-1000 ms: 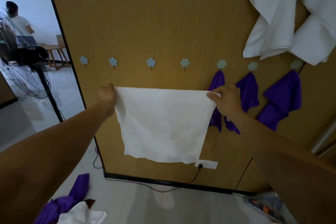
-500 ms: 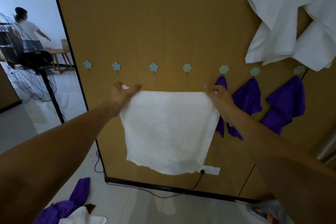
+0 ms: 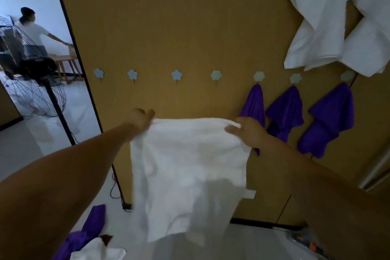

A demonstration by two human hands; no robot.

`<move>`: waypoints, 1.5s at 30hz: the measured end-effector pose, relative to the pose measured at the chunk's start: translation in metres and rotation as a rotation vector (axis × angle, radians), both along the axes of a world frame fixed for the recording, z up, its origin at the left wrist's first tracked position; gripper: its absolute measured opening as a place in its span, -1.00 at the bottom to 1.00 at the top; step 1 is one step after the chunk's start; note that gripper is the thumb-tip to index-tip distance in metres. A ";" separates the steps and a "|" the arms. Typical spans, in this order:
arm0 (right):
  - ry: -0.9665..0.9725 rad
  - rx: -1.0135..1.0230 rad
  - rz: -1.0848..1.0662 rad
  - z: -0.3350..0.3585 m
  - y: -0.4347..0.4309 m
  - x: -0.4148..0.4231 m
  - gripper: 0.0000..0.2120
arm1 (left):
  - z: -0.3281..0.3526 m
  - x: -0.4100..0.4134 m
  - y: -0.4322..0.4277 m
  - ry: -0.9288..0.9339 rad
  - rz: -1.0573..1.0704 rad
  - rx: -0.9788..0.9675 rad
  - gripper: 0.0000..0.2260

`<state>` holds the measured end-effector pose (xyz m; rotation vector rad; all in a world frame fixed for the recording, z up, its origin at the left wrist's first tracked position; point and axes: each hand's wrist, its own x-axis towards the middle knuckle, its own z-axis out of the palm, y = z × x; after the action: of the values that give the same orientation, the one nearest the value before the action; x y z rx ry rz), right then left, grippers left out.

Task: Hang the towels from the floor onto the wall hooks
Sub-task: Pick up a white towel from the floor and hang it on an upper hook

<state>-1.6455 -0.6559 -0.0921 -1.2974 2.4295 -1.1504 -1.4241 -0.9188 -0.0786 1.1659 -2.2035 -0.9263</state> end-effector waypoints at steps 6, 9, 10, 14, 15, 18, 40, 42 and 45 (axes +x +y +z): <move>0.047 0.041 -0.026 0.003 0.006 -0.003 -0.74 | 0.002 -0.009 0.006 0.080 0.039 0.096 -0.56; 0.232 0.015 -0.089 0.008 0.007 -0.006 -0.73 | 0.004 -0.017 0.012 0.123 0.078 0.133 -0.49; 0.313 0.012 -0.117 0.011 0.006 -0.009 -0.72 | 0.007 -0.019 0.013 0.144 0.094 0.136 -0.47; 0.345 -0.006 -0.172 0.028 0.008 -0.015 -0.72 | 0.022 -0.032 0.015 0.357 0.143 0.139 -0.45; 0.310 -0.027 -0.176 0.032 0.008 -0.017 -0.71 | 0.025 -0.036 0.015 0.445 0.161 0.186 -0.47; 0.237 -0.195 -0.203 0.047 0.004 -0.019 -0.72 | 0.037 -0.043 0.019 0.590 0.200 0.295 -0.59; 0.182 -0.425 -0.266 0.097 0.052 -0.080 -0.61 | 0.101 -0.085 0.090 0.205 -0.647 0.431 -0.73; 0.216 -0.397 -0.236 0.104 0.058 -0.085 -0.59 | 0.108 -0.091 0.091 0.099 -0.672 0.408 -0.72; 0.293 -0.361 -0.198 0.112 0.063 -0.091 -0.64 | 0.121 -0.101 0.094 -0.047 -0.725 0.417 -0.51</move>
<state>-1.7362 -0.5932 0.0197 -1.4345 2.6982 -1.6157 -1.5251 -0.8249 0.0424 0.5105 -2.5909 -1.7219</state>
